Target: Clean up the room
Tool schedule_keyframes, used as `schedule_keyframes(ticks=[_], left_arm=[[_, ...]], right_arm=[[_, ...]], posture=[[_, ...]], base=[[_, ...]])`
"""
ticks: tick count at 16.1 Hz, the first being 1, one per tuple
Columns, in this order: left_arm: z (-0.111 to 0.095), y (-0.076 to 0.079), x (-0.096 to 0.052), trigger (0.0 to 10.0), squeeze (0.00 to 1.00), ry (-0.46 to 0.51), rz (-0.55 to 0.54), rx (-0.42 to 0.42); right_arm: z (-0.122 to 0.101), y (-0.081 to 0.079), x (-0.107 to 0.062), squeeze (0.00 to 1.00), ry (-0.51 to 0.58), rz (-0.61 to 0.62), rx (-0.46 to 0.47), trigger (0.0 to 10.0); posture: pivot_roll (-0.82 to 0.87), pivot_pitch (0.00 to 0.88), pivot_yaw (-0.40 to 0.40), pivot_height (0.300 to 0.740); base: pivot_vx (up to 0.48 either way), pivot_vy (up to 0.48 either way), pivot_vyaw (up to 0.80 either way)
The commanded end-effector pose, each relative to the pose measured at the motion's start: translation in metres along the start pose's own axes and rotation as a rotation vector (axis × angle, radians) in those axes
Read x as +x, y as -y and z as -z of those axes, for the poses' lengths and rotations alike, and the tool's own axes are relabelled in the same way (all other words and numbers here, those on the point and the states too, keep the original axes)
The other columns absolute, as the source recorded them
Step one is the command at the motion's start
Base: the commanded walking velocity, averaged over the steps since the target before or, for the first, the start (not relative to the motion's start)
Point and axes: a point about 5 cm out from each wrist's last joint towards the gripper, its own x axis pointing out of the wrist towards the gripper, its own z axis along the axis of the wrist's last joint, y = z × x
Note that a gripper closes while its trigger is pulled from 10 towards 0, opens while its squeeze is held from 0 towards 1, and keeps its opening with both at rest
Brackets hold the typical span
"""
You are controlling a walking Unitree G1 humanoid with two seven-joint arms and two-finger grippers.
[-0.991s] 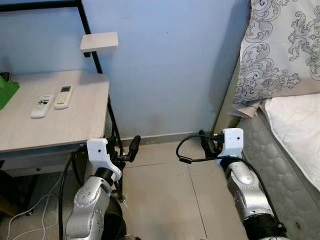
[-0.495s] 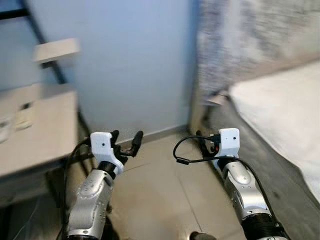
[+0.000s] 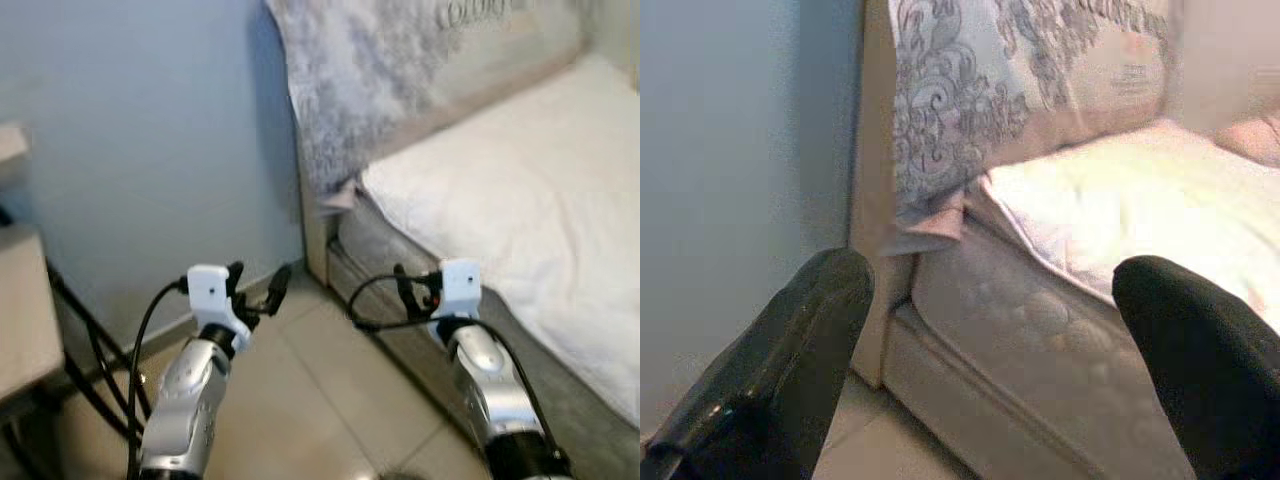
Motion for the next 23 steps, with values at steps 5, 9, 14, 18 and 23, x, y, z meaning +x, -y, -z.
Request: schedule_keyframes(ticks=[5, 9, 14, 18, 23], left_arm=[[0.003, 0.001, 0.000, 10.0, 0.00, -0.020, 0.028, 0.031], [0.004, -0.002, 0.001, 10.0, 0.00, -0.022, 0.023, 0.031], [0.004, -0.006, 0.000, 10.0, 0.00, -0.008, 0.010, 0.013], [0.004, -0.007, 0.001, 10.0, 0.00, -0.015, 0.014, 0.018], [-0.002, -0.022, -0.001, 10.0, 0.00, 0.012, -0.040, 0.075]], right_arm=[[0.000, -0.008, -0.002, 0.00, 0.003, -0.027, 0.015, 10.0], [-0.001, -0.001, -0.004, 0.00, 0.015, 0.007, 0.008, 10.0], [-0.001, 0.008, -0.006, 0.00, 0.009, 0.022, -0.014, 10.0], [-0.001, 0.006, -0.007, 0.00, 0.013, 0.023, -0.025, 10.0], [-0.009, 0.024, -0.010, 0.00, 0.081, 0.145, 0.055, 10.0]], posture=[[-0.11, 0.000, 0.087, 0.740], [-0.11, 0.000, 0.092, 0.740], [-0.12, 0.000, 0.084, 0.740], [-0.12, 0.000, 0.088, 0.740], [-0.14, 0.000, 0.093, 0.740]], base=[[0.000, -0.183, -0.66], [0.000, -0.120, -0.66], [0.000, 0.000, -0.66], [0.000, 0.000, -0.66], [0.000, 0.000, -0.66]])
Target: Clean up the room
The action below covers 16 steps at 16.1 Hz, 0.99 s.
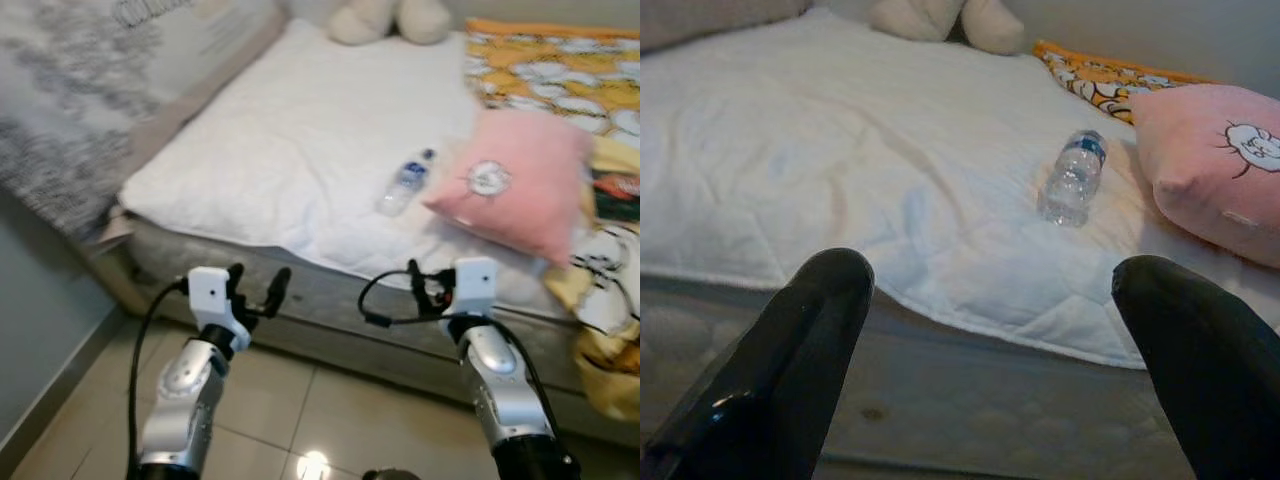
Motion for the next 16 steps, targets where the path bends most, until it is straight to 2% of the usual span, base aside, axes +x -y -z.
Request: schedule_keyframes(ticks=[1, 3, 4, 5, 9, 10, 12, 16], left_arm=[[-0.009, -0.014, -0.003, 10.0, 0.00, 0.034, -0.050, 0.036], [-0.018, -0.024, -0.005, 10.0, 0.00, 0.056, -0.068, 0.047], [-0.018, -0.024, -0.004, 10.0, 0.00, 0.054, -0.064, 0.046], [-0.016, -0.022, -0.003, 10.0, 0.00, 0.047, -0.055, 0.043], [-0.011, -0.009, 0.000, 10.0, 0.00, 0.038, -0.012, 0.037], [-0.010, -0.007, 0.000, 10.0, 0.00, 0.036, 0.001, 0.070], [-0.011, -0.004, 0.002, 10.0, 0.00, 0.037, 0.015, 0.078], [-0.010, -0.001, 0.004, 10.0, 0.00, 0.024, 0.047, 0.087]], right_arm=[[-0.007, 0.011, 0.000, 0.00, 0.035, 0.064, 0.045, 10.0], [-0.009, 0.021, -0.002, 0.00, 0.049, 0.092, 0.004, 10.0], [-0.009, 0.022, -0.002, 0.00, 0.052, 0.090, -0.021, 10.0], [-0.009, 0.020, -0.002, 0.00, 0.052, 0.085, -0.045, 10.0], [-0.006, 0.013, -0.002, 0.00, 0.046, 0.077, -0.028, 10.0], [-0.006, 0.013, -0.002, 0.00, 0.042, 0.072, -0.026, 10.0], [-0.006, 0.011, -0.001, 0.00, 0.042, 0.065, -0.027, 10.0], [-0.006, 0.000, 0.001, 0.00, 0.040, 0.013, -0.025, 10.0]], posture=[[-0.14, 0.000, 0.096, 0.740], [-0.14, 0.000, 0.098, 0.740], [-0.14, 0.000, 0.098, 0.740], [-0.14, 0.000, 0.098, 0.740], [-0.14, 0.000, 0.098, 0.740], [-0.14, 0.000, 0.096, 0.740], [-0.14, 0.000, 0.095, 0.740], [-0.14, 0.000, 0.095, 0.740]], base=[[0.000, 0.000, -0.63], [0.000, 0.000, -0.62], [0.000, 0.000, -0.61], [0.000, 0.000, -0.61], [0.000, 0.000, -0.61], [0.000, 0.000, -0.61], [0.000, 0.000, -0.61], [0.000, 0.480, -0.61]])
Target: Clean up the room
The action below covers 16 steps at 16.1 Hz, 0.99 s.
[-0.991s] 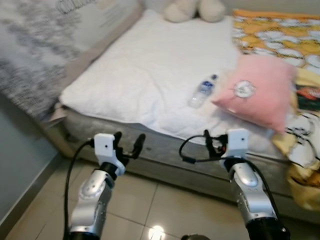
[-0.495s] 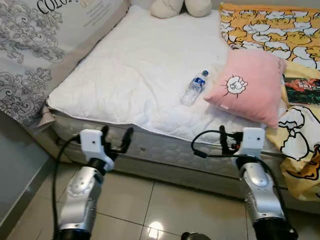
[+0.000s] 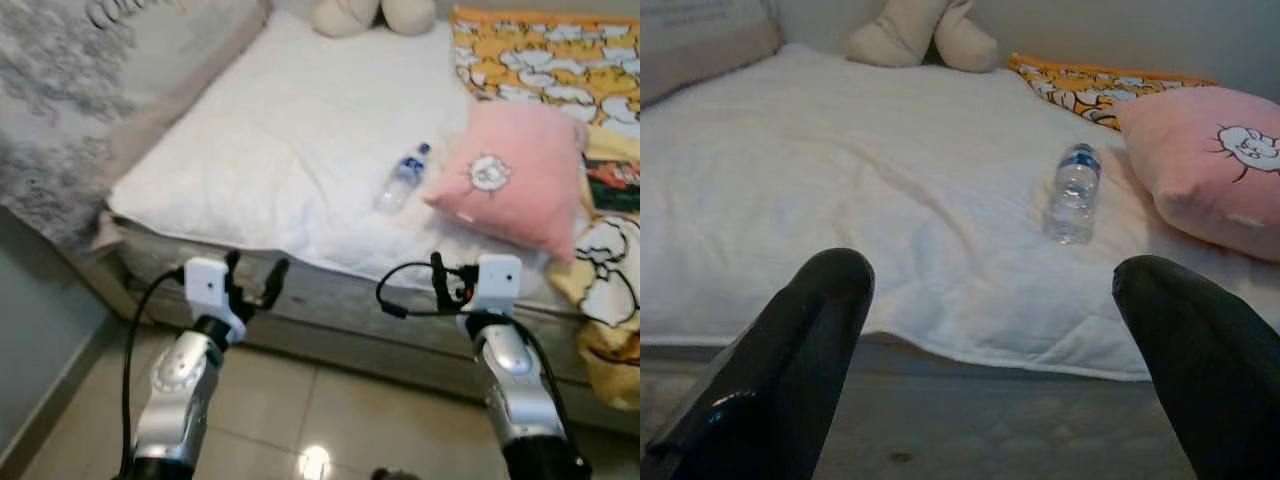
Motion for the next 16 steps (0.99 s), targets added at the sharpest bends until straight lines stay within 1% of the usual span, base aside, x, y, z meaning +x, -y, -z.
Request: schedule_keyframes(ticks=[1, 6, 10, 11, 12, 13, 14, 15, 16], left_arm=[[0.000, -0.007, -0.001, 10.0, 0.00, -0.012, -0.012, 0.025], [0.000, -0.004, 0.003, 10.0, 0.00, -0.021, -0.003, 0.055], [0.001, -0.002, 0.004, 10.0, 0.00, -0.021, -0.012, 0.038], [0.002, -0.003, 0.003, 10.0, 0.00, -0.016, -0.038, 0.020], [0.003, -0.012, 0.001, 10.0, 0.00, 0.004, -0.160, -0.029], [0.005, -0.025, -0.006, 10.0, 0.00, 0.001, -0.288, -0.029], [0.008, -0.033, -0.011, 10.0, 0.00, -0.004, -0.358, -0.041], [0.008, -0.034, -0.014, 10.0, 0.00, -0.007, -0.351, -0.019], [0.008, -0.033, -0.015, 10.0, 0.00, -0.011, -0.322, 0.005]], right_arm=[[-0.001, -0.007, 0.001, 0.00, 0.008, -0.025, 0.006, 10.0], [0.002, -0.006, 0.000, 0.00, -0.002, -0.016, 0.006, 10.0], [0.002, -0.006, 0.000, 0.00, -0.003, -0.016, -0.001, 10.0], [0.002, -0.007, 0.001, 0.00, 0.004, -0.027, -0.009, 10.0], [-0.001, -0.009, 0.002, 0.00, 0.012, -0.040, -0.023, 10.0], [-0.007, -0.008, 0.003, 0.00, 0.040, -0.034, -0.028, 10.0], [-0.011, -0.006, 0.003, 0.00, 0.066, -0.026, -0.030, 10.0], [-0.011, -0.004, 0.003, 0.00, 0.067, -0.023, -0.028, 10.0], [-0.009, -0.002, 0.002, 0.00, 0.058, -0.024, -0.028, 10.0]], posture=[[-0.14, 0.000, 0.095, 0.740], [-0.14, 0.000, 0.103, 0.740], [-0.14, 0.000, 0.103, 0.740], [-0.14, 0.000, 0.103, 0.740], [-0.14, 0.000, 0.107, 0.740], [-0.14, 0.000, 0.107, 0.740], [-0.14, 0.000, 0.107, 0.740], [-0.15, 0.000, 0.103, 0.740], [-0.14, 0.000, 0.103, 0.740]], base=[[0.000, 0.480, -0.61], [0.000, 0.000, -0.61], [0.000, 0.000, -0.61], [0.000, 0.000, -0.56], [0.000, 0.000, 0.00], [0.000, 0.000, 0.00], [0.000, 0.000, 0.00], [0.000, 0.000, 0.00], [0.000, 0.000, 0.00]])
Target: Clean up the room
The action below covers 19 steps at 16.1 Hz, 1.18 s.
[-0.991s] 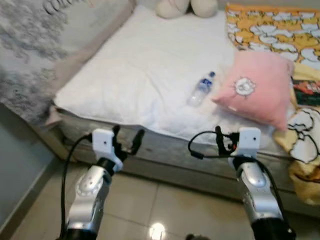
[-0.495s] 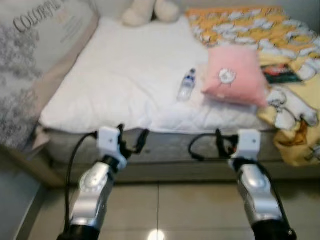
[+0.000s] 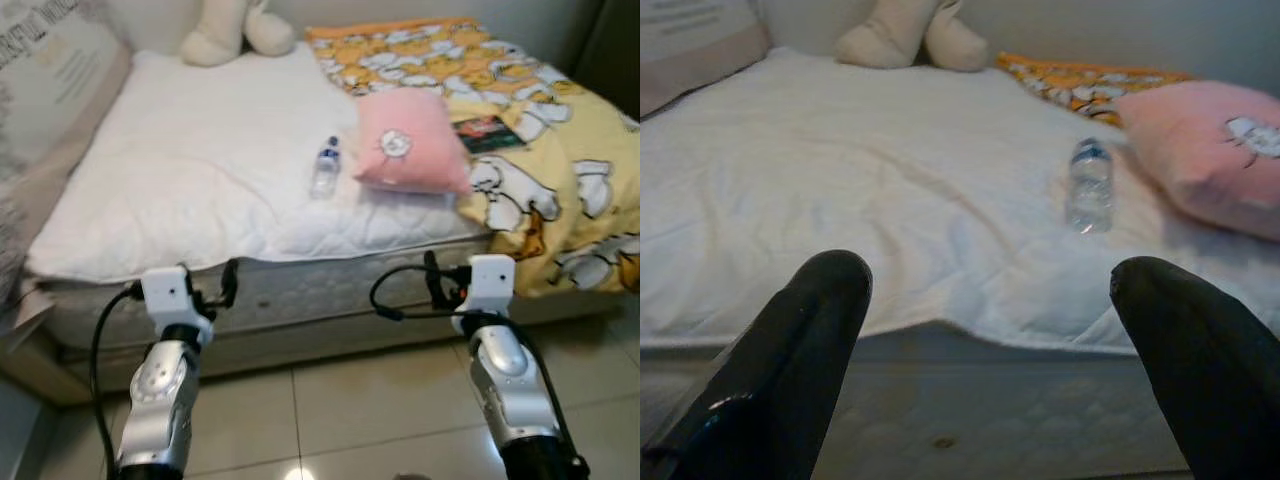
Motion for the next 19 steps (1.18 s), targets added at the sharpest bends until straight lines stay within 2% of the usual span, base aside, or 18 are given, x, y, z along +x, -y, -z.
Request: schedule_keyframes(ticks=[1, 4, 7, 11, 16, 19], left_arm=[[-0.001, 0.006, 0.002, 10.0, 0.00, 0.002, 0.040, 0.034], [-0.003, 0.014, 0.003, 10.0, 0.00, 0.010, 0.078, 0.051], [-0.005, 0.015, 0.007, 10.0, 0.00, 0.020, 0.069, 0.035], [-0.006, 0.013, 0.008, 10.0, 0.00, 0.023, 0.065, 0.038], [-0.010, 0.025, 0.008, 10.0, 0.00, 0.052, 0.111, 0.062], [-0.013, 0.027, 0.010, 10.0, 0.00, 0.064, 0.121, 0.061]], right_arm=[[-0.005, -0.001, 0.003, 0.00, 0.022, -0.009, 0.006, 10.0], [-0.004, -0.005, 0.005, 0.00, 0.014, -0.033, -0.003, 10.0], [-0.004, -0.009, 0.006, 0.00, 0.014, -0.048, -0.012, 10.0], [-0.006, -0.010, 0.006, 0.00, 0.027, -0.052, -0.018, 10.0], [-0.006, -0.014, 0.006, 0.00, 0.031, -0.052, -0.014, 10.0], [-0.007, -0.013, 0.008, 0.00, 0.037, -0.046, -0.013, 10.0]], posture=[[-0.14, 0.000, 0.103, 0.740], [-0.14, 0.000, 0.106, 0.740], [-0.14, 0.000, 0.105, 0.740], [-0.14, 0.000, 0.103, 0.740], [-0.14, 0.000, 0.106, 0.740], [-0.14, 0.000, 0.110, 0.740]], base=[[0.000, 0.000, 0.00], [0.000, -0.288, 0.00], [0.247, -0.407, 0.76], [0.265, -0.396, 0.00], [0.285, -0.382, 0.00], [0.286, -0.382, 0.00]])
